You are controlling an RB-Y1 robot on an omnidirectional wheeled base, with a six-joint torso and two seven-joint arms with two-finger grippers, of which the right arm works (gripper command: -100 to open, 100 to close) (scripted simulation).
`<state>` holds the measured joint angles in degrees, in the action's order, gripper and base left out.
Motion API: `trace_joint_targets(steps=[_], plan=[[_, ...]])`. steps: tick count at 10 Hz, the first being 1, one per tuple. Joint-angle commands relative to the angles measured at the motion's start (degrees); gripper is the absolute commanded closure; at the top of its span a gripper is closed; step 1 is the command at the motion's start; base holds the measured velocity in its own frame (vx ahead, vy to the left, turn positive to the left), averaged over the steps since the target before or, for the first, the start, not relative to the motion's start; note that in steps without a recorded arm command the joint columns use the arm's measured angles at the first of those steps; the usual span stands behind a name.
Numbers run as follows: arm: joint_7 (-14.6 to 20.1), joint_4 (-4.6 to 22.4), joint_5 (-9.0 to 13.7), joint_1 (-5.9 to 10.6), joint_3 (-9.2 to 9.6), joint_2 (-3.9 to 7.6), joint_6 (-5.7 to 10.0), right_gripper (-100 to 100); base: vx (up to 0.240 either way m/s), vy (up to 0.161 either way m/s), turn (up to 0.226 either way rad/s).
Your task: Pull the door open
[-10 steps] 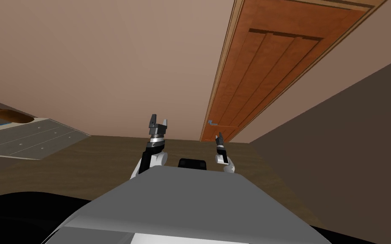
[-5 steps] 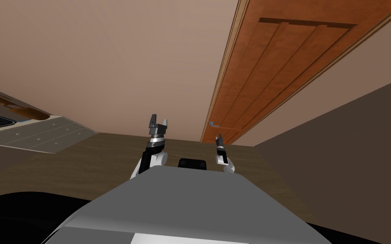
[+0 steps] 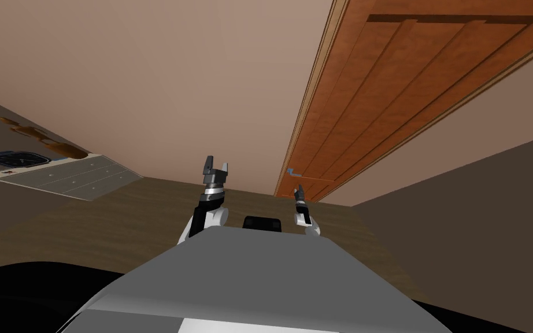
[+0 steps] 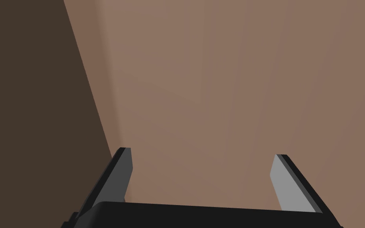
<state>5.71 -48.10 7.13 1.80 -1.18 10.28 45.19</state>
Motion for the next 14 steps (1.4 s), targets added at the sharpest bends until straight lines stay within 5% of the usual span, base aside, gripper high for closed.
trace_joint_targets(steps=[1,10,14], plan=[[-0.1,1.6,0.2,0.51,-0.12,0.22,-0.01,-100,0.079,-0.054,0.117],[-0.3,11.5,1.3,3.89,-0.62,0.97,1.80,-100,0.062,-0.046,0.075],[1.8,12.9,2.1,2.73,-1.70,3.40,3.37,-100,0.126,0.032,0.093]])
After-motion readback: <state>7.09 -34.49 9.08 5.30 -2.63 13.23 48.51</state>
